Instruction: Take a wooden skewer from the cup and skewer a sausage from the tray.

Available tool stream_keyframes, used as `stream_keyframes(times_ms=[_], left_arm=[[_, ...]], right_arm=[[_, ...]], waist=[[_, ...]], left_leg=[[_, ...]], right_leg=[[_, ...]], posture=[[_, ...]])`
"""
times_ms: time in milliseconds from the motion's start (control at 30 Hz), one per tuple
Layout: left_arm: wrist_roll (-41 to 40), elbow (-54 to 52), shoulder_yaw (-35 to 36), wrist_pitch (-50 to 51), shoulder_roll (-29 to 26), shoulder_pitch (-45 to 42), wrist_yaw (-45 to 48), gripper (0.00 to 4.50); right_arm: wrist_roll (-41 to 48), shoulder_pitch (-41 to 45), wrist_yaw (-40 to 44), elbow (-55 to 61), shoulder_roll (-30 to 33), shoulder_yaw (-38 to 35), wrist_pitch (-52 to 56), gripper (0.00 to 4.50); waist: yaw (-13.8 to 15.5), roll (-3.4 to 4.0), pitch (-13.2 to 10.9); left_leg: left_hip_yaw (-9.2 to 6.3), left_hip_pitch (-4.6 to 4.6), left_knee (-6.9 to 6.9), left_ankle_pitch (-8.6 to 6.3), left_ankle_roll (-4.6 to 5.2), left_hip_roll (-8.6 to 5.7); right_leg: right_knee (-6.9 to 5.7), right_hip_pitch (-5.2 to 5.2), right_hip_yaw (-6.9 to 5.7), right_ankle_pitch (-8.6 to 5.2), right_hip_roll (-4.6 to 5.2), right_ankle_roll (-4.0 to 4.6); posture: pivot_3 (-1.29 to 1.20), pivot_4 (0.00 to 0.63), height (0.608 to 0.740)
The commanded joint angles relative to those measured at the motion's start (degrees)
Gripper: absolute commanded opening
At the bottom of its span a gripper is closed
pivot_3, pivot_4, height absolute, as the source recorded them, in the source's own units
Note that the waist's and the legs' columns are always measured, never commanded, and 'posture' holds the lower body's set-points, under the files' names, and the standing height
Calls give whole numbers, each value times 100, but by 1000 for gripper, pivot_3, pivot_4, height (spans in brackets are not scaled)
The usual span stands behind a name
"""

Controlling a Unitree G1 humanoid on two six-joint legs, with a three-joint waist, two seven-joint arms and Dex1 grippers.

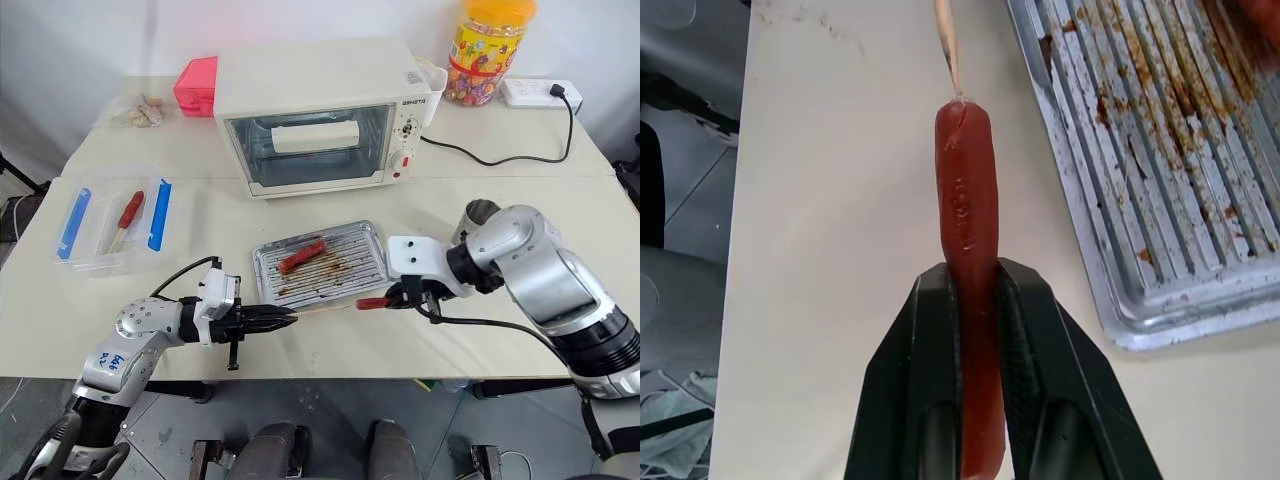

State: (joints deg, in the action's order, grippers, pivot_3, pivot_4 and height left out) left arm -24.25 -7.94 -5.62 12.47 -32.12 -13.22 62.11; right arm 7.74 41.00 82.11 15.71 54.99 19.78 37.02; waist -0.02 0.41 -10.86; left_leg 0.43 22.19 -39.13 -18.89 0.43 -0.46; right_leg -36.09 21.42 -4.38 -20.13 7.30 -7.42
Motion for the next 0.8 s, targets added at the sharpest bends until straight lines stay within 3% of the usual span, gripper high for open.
stream_keyframes(times_ms=[33,800], left_arm=[[-9,-37,58,-22,-15,9,1,0],[32,74,2,-110,102,-76,5,0]], right_arm=[[32,1,56,88,145,-92,-86,322],[138,269,-25,291,-261,160,157,322]], waist=[[-1,0,0],[-4,0,0]], left_leg=[[0,0,0,0,0,0],[0,0,0,0,0,0]], right_leg=[[0,0,0,0,0,0],[-1,0,0,0,-1,0]], posture=[[0,150,740],[0,150,740]])
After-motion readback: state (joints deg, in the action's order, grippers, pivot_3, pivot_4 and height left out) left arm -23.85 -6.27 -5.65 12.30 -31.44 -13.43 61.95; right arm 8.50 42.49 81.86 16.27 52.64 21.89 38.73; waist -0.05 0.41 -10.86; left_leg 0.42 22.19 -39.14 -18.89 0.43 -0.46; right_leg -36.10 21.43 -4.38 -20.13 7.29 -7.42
